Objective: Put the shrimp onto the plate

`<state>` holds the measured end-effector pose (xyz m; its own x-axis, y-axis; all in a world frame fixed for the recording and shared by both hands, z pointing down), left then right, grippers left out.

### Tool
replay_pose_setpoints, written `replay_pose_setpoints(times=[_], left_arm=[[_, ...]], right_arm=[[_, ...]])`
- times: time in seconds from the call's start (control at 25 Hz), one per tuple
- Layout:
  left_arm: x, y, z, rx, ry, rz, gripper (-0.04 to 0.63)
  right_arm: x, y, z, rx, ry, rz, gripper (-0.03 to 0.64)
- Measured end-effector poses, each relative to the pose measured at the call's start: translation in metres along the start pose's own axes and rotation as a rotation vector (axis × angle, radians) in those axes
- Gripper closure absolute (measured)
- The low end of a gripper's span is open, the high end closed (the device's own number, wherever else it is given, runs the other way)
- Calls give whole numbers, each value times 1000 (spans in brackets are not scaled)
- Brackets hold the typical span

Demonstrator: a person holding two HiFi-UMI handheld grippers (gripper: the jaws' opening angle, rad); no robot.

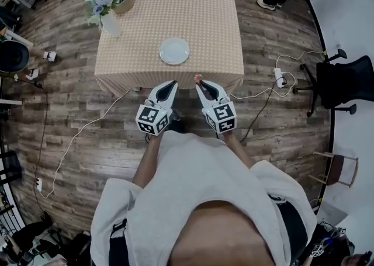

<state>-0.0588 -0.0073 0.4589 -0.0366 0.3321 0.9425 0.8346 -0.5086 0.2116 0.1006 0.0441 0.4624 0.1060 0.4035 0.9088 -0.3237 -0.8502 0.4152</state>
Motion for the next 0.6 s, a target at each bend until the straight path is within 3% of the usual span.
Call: replay_pose_setpoints(times=[0.28, 0.6], left_arm=[[-34, 8, -84, 10, 3, -6, 586], [-43, 15, -120, -5, -14, -14, 586]], right_arm=[[-48, 76, -9, 6, -6, -1, 563], [-63, 113, -4, -10, -3, -26, 563]])
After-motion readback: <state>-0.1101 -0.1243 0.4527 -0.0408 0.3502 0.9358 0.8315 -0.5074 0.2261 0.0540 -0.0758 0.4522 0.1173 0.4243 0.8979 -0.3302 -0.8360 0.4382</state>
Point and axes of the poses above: the fingertips, and each gripper's own axes: y forward along the fingers, z to its right, x out of its underside, the point moved 7 cm from there along -y, backward along the fingers, and after that the axes turned 3 degrees about -z, right-handed, at the moved point
